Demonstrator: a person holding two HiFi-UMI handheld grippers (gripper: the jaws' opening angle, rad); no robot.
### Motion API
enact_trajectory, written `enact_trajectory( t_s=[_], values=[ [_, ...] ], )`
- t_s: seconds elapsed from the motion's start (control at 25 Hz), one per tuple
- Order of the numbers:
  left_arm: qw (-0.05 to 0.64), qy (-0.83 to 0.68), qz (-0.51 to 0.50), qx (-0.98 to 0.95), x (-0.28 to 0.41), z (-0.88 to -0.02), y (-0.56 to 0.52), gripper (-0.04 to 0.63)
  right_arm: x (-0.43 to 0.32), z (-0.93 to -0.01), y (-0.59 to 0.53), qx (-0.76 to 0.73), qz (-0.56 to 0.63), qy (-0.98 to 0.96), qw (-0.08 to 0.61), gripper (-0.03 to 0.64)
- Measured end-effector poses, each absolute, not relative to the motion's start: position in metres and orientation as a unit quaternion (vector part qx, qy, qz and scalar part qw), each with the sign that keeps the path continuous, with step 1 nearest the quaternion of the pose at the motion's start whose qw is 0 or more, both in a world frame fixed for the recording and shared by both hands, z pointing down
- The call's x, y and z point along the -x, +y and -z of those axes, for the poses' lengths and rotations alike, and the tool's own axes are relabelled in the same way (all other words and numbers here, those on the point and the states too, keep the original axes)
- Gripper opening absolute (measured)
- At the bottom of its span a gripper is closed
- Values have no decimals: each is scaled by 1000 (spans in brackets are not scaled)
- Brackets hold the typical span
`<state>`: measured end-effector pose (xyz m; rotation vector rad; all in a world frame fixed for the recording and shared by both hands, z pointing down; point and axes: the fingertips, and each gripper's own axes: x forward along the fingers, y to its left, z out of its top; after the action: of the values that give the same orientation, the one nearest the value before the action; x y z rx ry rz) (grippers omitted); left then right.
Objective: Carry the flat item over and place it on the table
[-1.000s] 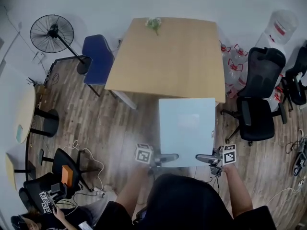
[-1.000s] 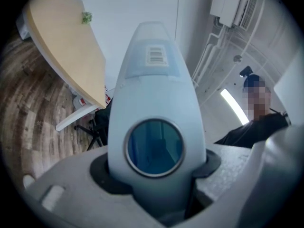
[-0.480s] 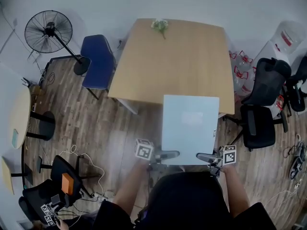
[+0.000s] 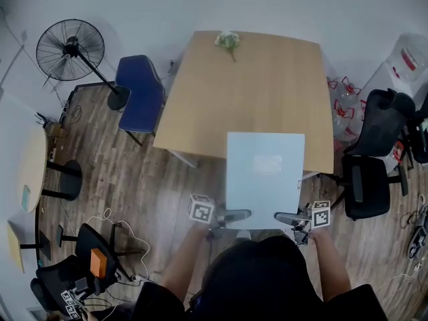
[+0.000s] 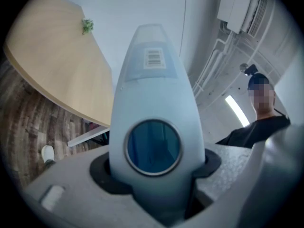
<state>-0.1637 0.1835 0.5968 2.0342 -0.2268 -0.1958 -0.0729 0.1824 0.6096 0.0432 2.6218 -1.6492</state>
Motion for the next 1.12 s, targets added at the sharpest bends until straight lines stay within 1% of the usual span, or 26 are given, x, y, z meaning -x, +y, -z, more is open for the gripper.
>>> enact_trajectory(
  t_s=[0.16, 0.72, 1.12],
  values=[
    [514, -103, 77, -848, 165, -601, 129, 321, 74, -611, 127, -19, 536, 844, 26, 293],
    [558, -144, 66, -814, 146, -643, -79, 333, 52, -650, -77, -20, 587, 809, 24, 291],
    [579, -185, 54, -792, 146, -667, -175, 345, 51, -680, -170, -22, 624, 781, 27, 291]
  ],
)
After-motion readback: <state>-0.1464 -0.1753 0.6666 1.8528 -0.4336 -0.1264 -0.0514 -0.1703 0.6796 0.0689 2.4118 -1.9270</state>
